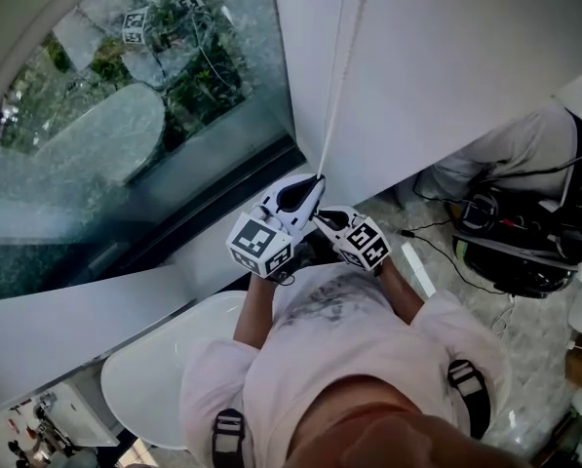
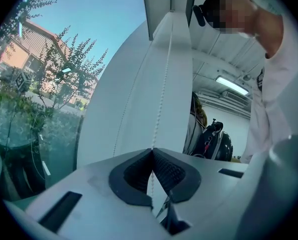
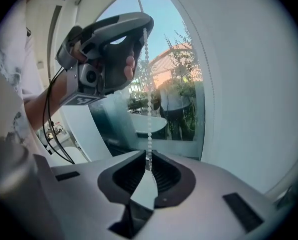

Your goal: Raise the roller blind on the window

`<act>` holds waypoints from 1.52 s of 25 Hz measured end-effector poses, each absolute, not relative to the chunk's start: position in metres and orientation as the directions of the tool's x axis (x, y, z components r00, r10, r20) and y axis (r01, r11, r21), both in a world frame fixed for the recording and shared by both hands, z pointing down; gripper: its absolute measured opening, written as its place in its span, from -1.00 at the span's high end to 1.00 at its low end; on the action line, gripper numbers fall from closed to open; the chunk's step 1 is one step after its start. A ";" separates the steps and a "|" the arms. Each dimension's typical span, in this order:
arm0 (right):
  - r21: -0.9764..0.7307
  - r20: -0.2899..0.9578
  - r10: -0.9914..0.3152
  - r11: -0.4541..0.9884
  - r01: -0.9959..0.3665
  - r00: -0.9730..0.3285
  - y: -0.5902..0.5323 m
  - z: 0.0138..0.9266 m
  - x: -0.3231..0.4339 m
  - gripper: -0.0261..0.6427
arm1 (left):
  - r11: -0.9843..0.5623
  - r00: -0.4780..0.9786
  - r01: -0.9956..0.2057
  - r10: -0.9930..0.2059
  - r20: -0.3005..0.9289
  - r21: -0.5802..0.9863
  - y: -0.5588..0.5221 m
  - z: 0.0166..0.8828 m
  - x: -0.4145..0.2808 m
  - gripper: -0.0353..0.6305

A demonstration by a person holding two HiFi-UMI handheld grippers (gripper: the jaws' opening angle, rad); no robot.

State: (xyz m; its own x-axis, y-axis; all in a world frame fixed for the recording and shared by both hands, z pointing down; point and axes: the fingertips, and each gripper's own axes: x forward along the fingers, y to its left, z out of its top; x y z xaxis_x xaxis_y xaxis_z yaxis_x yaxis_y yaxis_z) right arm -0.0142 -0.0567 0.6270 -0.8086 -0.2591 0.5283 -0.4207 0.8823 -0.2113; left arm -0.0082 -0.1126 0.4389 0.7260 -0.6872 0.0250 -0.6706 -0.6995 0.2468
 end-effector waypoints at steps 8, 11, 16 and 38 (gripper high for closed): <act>-0.165 0.416 -0.330 0.889 -0.428 -0.847 -0.065 0.545 -0.008 0.48 | -0.697 0.721 -0.676 -0.693 0.019 0.241 -0.112 0.436 -0.012 0.87; -0.156 0.309 -0.384 0.882 -0.444 -0.870 -0.073 0.490 -0.001 0.48 | -0.698 0.722 -0.675 -0.692 0.018 0.238 -0.112 0.435 -0.013 0.87; -0.096 0.173 -0.418 0.894 -0.438 -0.892 -0.084 0.401 0.001 0.48 | -0.700 0.723 -0.675 -0.691 0.019 0.234 -0.113 0.435 -0.014 0.87; 0.001 -0.034 -0.412 0.911 -0.412 -0.910 -0.119 0.248 -0.032 0.73 | -0.717 0.738 -0.662 -0.675 0.019 0.217 -0.111 0.441 -0.013 0.87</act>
